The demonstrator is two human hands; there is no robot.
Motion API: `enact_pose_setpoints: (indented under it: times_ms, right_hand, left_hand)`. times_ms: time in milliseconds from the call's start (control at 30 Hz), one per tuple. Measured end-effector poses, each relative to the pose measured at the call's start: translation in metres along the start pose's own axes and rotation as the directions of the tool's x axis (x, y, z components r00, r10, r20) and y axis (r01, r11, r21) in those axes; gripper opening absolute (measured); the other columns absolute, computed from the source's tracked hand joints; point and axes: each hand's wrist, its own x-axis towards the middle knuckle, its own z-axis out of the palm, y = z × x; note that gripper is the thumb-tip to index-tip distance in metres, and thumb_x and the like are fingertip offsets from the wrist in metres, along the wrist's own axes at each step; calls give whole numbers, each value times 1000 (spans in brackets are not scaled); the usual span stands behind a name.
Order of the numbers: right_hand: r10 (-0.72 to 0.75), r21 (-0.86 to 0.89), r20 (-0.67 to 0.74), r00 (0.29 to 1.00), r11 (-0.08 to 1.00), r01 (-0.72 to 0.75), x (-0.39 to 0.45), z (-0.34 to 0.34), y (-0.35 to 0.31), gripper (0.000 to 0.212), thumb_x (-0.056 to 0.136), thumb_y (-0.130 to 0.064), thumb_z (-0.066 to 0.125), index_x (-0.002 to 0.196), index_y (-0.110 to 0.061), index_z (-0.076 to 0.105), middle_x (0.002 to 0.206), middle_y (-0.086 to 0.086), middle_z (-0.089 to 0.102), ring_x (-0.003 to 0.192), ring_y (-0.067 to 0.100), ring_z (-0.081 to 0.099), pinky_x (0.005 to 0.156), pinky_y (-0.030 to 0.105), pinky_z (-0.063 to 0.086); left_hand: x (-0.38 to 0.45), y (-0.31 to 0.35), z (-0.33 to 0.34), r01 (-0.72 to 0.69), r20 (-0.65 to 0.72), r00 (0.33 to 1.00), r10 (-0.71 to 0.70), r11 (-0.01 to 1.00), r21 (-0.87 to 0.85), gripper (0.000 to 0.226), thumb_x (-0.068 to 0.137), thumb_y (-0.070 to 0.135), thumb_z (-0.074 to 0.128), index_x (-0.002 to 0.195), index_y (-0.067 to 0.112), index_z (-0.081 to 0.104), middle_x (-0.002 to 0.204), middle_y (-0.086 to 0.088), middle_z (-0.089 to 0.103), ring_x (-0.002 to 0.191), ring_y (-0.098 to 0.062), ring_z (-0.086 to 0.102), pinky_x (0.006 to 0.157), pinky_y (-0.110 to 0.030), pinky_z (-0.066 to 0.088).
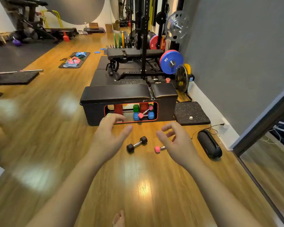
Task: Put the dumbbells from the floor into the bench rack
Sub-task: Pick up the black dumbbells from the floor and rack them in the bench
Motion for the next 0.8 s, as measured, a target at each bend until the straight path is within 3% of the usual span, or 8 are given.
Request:
enact_pose_setpoints:
  times_ms: [67,133,200,433,633,800]
  right_hand:
    - [-29,-335,-13,999,942,23,16,10,5,71,79,-73,51,139,-38,36,153,-8,26,132,11,32,95,34,46]
    - [-45,-460,-32,998,888,25,34,23,14,91,75,-78,49,149,-40,13,162,-7,-2,144,22,17,101,40,44]
    - [-23,-481,-52,998,877,-5,54,37,23,95,74,-82,46,150,-42,5,162,-7,-10,147,25,14,101,42,46]
    - [76,-481,-14,997,874,-73,115,74,36,88,78,-76,50,150,-37,16,161,-10,-7,144,23,19,97,39,47]
    - [212,-437,32,977,882,-177,142,111,53,79,82,-66,56,148,-34,24,161,-11,-2,145,25,16,99,42,44]
    - [215,-402,31,976,897,-185,166,126,77,74,84,-63,55,145,-31,29,160,-8,5,143,21,19,97,40,43]
  left_hand:
    - [15,-18,3,-111,9,993,116,922,371,77,80,72,50,144,32,36,156,5,27,146,-15,22,113,-38,29]
    - [32,-43,8,-172,45,984,174,840,515,89,80,75,48,152,31,21,163,3,7,151,-18,1,119,-45,21]
    - [51,-65,12,-144,61,989,133,827,543,89,80,78,42,152,32,17,164,2,2,151,-19,-4,119,-49,20]
    - [107,-136,9,-94,164,986,11,856,508,81,81,76,42,148,30,32,163,4,12,151,-17,1,120,-47,16]
    - [139,-192,12,-31,233,968,-97,870,491,77,82,76,43,145,33,34,161,7,17,150,-14,5,118,-48,26]
    - [168,-214,28,14,298,940,-167,891,455,73,82,72,49,143,33,38,160,10,21,150,-11,7,115,-48,31]
